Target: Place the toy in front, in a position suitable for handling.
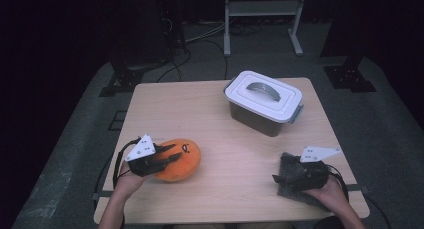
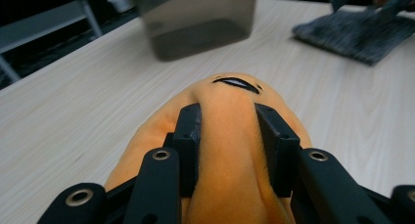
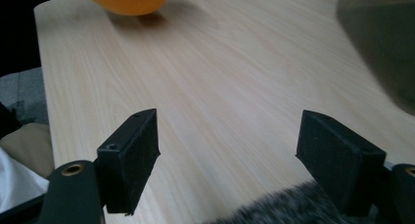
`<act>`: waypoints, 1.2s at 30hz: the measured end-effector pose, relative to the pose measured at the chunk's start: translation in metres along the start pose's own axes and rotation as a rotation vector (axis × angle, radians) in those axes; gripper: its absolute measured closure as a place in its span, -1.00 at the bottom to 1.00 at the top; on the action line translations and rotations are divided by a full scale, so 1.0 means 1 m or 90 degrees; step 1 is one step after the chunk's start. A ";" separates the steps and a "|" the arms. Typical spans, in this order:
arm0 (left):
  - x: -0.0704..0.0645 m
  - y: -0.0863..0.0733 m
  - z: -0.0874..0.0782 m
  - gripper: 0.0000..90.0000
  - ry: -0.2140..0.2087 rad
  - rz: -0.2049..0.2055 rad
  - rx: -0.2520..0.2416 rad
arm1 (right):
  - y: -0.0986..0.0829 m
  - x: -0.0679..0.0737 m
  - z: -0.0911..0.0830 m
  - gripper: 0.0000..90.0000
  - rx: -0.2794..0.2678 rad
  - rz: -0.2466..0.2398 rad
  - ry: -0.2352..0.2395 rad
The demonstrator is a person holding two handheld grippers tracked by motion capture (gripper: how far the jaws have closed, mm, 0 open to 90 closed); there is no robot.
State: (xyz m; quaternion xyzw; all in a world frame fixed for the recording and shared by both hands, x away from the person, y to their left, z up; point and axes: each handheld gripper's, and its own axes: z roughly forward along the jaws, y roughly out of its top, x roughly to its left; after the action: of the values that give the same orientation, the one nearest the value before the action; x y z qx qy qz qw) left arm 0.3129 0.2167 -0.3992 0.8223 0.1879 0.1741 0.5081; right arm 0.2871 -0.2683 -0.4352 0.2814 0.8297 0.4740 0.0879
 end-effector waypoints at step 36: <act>-0.053 0.039 0.084 -0.10 -0.149 0.030 0.028 | -0.034 -0.023 0.007 -0.12 0.183 -0.055 -0.033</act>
State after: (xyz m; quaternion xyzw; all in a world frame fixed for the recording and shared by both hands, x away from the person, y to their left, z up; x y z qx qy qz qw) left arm 0.3119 0.1101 -0.4051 0.8520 0.1116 0.0845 0.5045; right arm 0.2954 -0.2891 -0.4701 0.2674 0.8978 0.3387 0.0885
